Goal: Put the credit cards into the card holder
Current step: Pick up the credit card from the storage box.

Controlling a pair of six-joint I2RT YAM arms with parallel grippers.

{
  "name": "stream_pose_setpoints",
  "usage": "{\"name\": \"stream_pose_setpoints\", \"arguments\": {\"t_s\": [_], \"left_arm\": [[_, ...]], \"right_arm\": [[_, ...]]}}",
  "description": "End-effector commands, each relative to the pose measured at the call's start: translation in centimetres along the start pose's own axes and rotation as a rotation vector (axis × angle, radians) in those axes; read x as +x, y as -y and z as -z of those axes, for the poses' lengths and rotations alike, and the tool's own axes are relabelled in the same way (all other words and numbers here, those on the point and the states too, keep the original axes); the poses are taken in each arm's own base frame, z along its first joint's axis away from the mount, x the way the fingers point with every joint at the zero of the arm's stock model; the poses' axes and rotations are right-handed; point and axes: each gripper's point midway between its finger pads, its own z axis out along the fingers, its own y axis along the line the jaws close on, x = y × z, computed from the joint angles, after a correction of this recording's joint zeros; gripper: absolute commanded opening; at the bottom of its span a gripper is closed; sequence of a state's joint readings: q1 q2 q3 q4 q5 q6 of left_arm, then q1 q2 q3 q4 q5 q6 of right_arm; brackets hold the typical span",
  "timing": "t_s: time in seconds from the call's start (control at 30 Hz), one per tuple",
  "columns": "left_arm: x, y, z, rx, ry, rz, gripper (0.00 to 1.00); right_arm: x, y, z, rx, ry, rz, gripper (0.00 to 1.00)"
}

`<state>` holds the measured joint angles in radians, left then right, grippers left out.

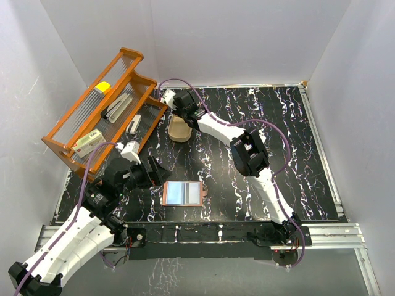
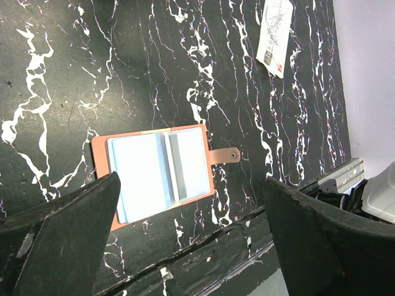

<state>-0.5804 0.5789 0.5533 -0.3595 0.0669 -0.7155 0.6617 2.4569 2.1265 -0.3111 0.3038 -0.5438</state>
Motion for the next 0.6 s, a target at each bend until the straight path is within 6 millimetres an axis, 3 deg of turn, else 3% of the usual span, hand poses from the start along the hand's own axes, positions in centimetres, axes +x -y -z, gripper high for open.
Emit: {"name": "stream_pose_setpoints", "arguments": {"t_s": [0.0, 0.27, 0.57], "left_arm": [[0.1, 0.1, 0.0, 0.009, 0.001, -0.006, 0.99], [0.4, 0.1, -0.6, 0.007, -0.02, -0.002, 0.99], [0.9, 0.7, -0.9, 0.014, -0.07, 0.034, 0.99]], "right_arm": [[-4.7, 4.4, 2.5, 0.078, 0.121, -0.051, 0.06], [-2.9, 1.7, 5.3, -0.062, 0.094, -0.1, 0.0], [-3.3, 1.5, 10.4, -0.132, 0.135, -0.227, 0.0]]}}
